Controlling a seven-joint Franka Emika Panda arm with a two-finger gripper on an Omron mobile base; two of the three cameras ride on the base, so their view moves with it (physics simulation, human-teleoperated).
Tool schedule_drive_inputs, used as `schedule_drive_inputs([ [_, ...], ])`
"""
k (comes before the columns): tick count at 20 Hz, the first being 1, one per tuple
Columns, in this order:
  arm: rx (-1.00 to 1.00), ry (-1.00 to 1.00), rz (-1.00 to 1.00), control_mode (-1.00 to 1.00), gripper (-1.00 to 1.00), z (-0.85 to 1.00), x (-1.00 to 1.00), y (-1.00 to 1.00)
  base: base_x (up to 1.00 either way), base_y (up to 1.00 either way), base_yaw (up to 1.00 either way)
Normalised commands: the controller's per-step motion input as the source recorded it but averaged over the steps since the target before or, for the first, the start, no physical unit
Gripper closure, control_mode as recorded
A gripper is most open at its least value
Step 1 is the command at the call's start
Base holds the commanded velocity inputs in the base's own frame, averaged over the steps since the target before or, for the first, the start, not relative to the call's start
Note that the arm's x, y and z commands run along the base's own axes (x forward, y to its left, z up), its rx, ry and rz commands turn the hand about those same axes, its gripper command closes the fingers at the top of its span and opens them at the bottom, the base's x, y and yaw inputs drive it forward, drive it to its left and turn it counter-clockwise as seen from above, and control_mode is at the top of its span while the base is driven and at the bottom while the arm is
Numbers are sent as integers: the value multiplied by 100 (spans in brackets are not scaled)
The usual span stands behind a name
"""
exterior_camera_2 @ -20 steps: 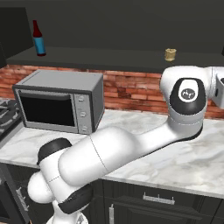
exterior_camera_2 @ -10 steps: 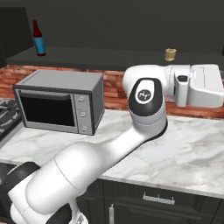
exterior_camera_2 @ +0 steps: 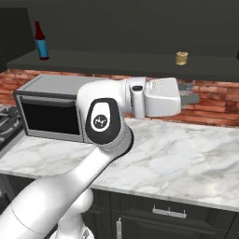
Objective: Get the candle and the beer from the cabinet and move them to the dining counter.
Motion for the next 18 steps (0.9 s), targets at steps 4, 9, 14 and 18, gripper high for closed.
schedule_drive_inputs([
  [4,0,24,22,-100,-100,9,-21,77,0,0,0],
  [9,6,22,26,-100,-100,12,-20,60,0,0,0],
  [14,17,7,18,-100,-100,6,-15,59,0,0,0],
  [18,22,1,12,-100,-100,26,-4,46,0,0,0],
])
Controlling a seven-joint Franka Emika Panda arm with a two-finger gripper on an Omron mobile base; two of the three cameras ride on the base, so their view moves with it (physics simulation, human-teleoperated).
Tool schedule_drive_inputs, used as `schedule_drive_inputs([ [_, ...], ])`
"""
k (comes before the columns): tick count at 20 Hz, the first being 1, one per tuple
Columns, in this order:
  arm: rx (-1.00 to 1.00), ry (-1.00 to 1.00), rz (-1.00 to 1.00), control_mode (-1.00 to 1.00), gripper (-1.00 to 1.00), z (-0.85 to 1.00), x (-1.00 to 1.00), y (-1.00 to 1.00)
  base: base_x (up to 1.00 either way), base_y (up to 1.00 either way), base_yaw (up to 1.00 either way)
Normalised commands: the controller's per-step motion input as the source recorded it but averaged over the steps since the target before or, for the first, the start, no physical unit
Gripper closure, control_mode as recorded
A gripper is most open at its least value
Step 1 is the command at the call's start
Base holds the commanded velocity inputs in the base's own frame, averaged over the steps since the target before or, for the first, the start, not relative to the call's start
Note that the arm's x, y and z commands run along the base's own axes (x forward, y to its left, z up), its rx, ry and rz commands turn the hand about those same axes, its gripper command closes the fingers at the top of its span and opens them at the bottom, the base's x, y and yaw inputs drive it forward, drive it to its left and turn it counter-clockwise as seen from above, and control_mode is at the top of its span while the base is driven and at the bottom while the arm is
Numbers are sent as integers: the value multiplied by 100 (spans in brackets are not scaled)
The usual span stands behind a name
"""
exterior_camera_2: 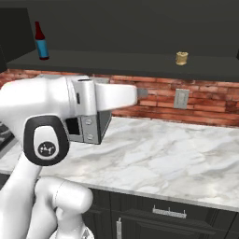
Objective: Get the candle and the beer from the cabinet and move them to the dining counter.
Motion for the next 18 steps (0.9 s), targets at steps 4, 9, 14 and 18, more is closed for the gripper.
schedule_drive_inputs([
  [4,27,0,10,-100,-100,43,-2,19,0,0,0],
  [9,32,0,11,-100,-100,30,0,2,0,0,0],
  [14,33,0,14,-100,-100,4,-2,4,0,0,0],
  [18,30,0,17,-100,-100,0,0,3,0,0,0],
])
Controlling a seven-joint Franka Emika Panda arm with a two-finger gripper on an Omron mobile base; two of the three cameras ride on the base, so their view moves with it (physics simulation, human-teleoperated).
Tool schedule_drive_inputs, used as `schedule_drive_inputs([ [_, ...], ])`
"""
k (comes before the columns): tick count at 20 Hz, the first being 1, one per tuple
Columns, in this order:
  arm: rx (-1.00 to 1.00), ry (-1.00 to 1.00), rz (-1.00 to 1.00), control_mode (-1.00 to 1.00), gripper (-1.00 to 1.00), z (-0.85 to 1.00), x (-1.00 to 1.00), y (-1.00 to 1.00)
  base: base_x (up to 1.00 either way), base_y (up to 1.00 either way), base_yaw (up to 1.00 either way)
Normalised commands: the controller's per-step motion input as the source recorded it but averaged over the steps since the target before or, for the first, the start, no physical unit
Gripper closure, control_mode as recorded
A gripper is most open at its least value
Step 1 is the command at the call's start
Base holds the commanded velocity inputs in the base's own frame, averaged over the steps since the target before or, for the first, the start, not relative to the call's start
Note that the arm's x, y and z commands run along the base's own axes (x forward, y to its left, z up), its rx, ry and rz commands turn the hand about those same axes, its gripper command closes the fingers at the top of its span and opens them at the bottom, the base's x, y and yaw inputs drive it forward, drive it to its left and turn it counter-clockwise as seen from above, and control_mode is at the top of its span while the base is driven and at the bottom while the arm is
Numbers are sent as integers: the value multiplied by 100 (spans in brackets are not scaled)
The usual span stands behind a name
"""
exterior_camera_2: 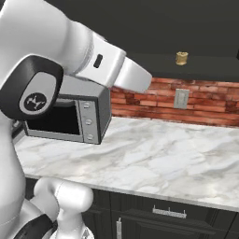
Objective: Get the candle and the beer from the cabinet and move them to the dining counter.
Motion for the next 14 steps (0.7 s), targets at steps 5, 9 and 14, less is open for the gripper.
schedule_drive_inputs([
  [5,13,-4,16,-100,-100,0,9,7,0,0,0],
  [9,0,-7,13,-100,-100,-4,38,15,0,0,0],
  [14,-8,-3,14,-100,-100,-25,39,34,0,0,0],
])
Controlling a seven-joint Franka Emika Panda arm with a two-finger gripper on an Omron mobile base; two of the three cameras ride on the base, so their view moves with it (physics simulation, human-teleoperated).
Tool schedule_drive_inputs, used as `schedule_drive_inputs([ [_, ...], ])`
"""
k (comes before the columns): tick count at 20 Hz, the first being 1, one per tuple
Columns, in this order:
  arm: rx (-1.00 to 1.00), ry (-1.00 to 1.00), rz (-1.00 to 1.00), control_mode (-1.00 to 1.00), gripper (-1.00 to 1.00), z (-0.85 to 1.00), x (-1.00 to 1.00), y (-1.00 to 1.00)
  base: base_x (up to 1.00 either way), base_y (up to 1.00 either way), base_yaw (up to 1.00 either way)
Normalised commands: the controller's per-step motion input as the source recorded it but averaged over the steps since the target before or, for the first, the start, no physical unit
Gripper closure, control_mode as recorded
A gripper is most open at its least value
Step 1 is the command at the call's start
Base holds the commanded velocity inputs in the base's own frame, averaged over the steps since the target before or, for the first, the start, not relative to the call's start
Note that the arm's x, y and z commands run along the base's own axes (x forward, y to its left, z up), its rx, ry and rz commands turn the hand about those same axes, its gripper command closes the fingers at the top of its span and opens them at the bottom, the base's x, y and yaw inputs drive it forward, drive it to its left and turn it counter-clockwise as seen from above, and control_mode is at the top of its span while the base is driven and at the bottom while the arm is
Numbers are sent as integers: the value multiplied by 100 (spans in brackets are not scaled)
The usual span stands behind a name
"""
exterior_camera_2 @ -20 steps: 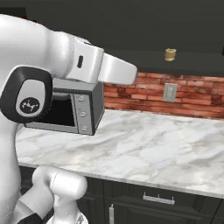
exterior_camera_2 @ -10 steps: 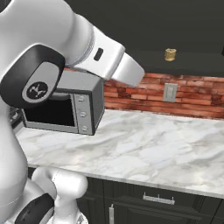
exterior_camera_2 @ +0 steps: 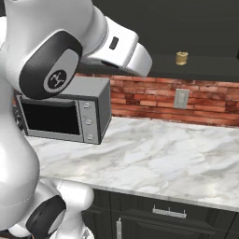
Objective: Get the candle and the beer from the cabinet and move them to the dining counter.
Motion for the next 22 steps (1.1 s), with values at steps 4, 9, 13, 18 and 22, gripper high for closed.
schedule_drive_inputs([
  [4,-7,-3,10,-100,-100,-34,44,36,0,0,0],
  [9,-2,-5,6,-100,-100,-32,40,9,0,0,0],
  [13,-2,-6,0,-100,-100,-28,35,0,0,0,0],
  [18,-4,-4,0,-100,-100,-17,37,0,0,0,0],
  [22,-8,-1,-7,-100,-100,-3,33,-4,0,0,0],
])
